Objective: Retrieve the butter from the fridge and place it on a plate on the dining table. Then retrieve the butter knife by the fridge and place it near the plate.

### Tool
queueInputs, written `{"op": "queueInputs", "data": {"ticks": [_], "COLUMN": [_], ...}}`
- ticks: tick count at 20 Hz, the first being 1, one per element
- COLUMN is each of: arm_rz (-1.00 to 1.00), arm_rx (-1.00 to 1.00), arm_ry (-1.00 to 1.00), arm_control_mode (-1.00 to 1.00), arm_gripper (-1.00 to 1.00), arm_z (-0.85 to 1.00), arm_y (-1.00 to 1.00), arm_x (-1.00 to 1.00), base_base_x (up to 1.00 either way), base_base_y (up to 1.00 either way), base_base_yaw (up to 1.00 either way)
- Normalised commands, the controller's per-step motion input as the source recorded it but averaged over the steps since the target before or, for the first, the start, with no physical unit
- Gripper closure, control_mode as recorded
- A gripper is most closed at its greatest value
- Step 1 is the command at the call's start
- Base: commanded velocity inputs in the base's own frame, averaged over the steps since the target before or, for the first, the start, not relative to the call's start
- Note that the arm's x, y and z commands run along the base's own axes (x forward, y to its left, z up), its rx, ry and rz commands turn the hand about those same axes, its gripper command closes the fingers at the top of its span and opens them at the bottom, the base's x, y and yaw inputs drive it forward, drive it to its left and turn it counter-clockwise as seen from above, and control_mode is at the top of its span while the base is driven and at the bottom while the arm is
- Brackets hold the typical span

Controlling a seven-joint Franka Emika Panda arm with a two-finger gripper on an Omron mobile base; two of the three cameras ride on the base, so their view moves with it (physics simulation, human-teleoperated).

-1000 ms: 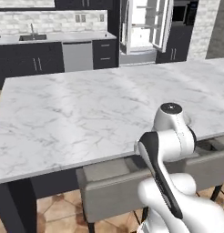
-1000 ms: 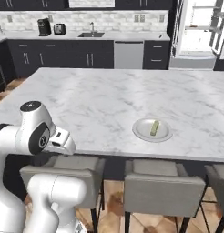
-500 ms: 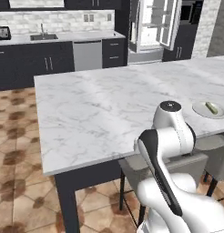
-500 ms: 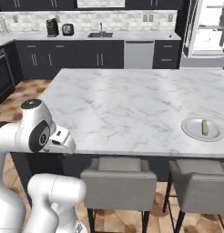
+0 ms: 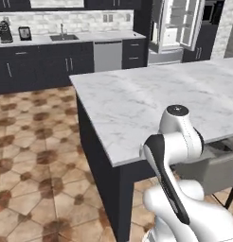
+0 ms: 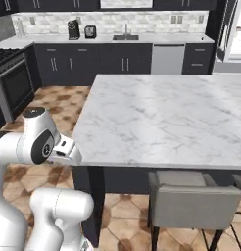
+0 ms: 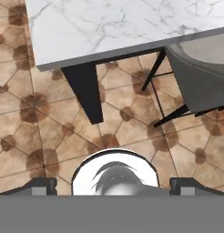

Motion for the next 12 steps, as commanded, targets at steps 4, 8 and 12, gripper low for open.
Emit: {"op": "queueInputs", "data": {"ticks": [4,8,12], "arm_rz": [0.0,0.0,0.0], "arm_rx": [0.0,0.0,0.0], "arm_ry": [0.0,0.0,0.0], "arm_control_mode": [1.0,1.0,1.0], "arm_gripper": [-1.0,-1.0,-1.0], "arm_z": [0.0,0.0,0.0], "arm_y": [0.0,0.0,0.0], "arm_x": [0.0,0.0,0.0], "base_base_x": [0.0,0.0,0.22], "base_base_y": [1.0,1.0,1.0], "base_base_yaw": [-0.01,-0.01,-0.09]}}
